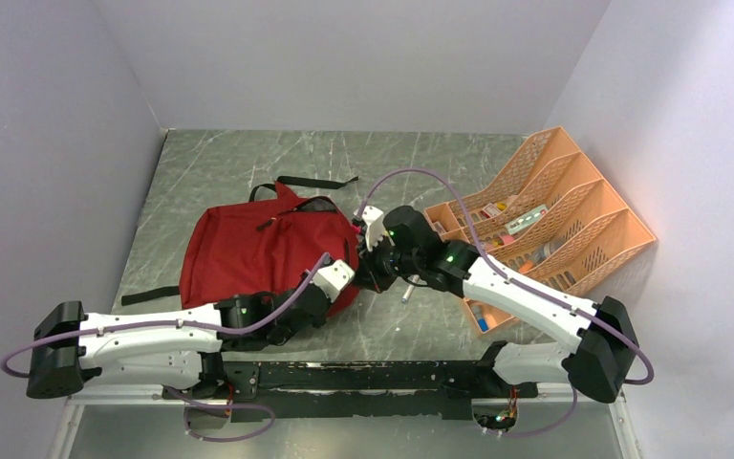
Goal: Pack the student bag
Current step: Zip the student bag at the center of the board.
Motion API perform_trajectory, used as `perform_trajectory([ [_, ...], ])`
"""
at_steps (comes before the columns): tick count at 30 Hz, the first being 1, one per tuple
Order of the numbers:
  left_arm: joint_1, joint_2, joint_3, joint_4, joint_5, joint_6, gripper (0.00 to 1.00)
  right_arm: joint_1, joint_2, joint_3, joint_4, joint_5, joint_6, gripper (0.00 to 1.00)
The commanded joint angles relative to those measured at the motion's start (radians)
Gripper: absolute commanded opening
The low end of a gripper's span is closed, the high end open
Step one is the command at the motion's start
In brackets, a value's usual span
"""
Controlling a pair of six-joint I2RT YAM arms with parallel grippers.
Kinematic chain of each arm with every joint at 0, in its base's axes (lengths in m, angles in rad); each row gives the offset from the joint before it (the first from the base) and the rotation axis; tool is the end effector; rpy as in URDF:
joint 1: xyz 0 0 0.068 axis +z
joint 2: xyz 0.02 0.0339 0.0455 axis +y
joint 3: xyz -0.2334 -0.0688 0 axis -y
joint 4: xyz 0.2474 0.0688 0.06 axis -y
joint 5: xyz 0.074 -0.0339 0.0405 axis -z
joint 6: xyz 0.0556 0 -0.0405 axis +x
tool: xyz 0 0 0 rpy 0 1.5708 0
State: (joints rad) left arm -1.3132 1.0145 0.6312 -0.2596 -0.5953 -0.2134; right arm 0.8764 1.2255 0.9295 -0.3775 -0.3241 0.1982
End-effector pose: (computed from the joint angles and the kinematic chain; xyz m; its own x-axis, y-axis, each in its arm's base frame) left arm 0.0925 -0.2287 0.2029 -0.2946 0.4300 -0.8534 0.6384 0.7531 0.1591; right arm 0.1746 0.2374 0.2393 -0.5661 -0.3881 -0.7272 -0.7918 0.5016 0.3486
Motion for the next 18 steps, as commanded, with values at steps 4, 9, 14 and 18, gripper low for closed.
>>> perform_trajectory([
  [4,-0.006,-0.011,-0.031,-0.043,0.082,-0.165,0.05,-0.004,0.066,0.113,-0.075,0.199,0.021,0.00],
  [9,-0.006,-0.061,-0.084,-0.031,0.125,-0.251,0.05,-0.008,0.152,0.206,-0.117,0.335,0.017,0.00],
  [14,-0.006,-0.051,-0.103,-0.052,0.126,-0.306,0.05,-0.008,0.228,0.292,-0.126,0.458,0.030,0.00],
  [18,-0.006,-0.043,-0.110,-0.048,0.136,-0.324,0.05,-0.015,0.295,0.353,-0.116,0.508,0.028,0.00],
])
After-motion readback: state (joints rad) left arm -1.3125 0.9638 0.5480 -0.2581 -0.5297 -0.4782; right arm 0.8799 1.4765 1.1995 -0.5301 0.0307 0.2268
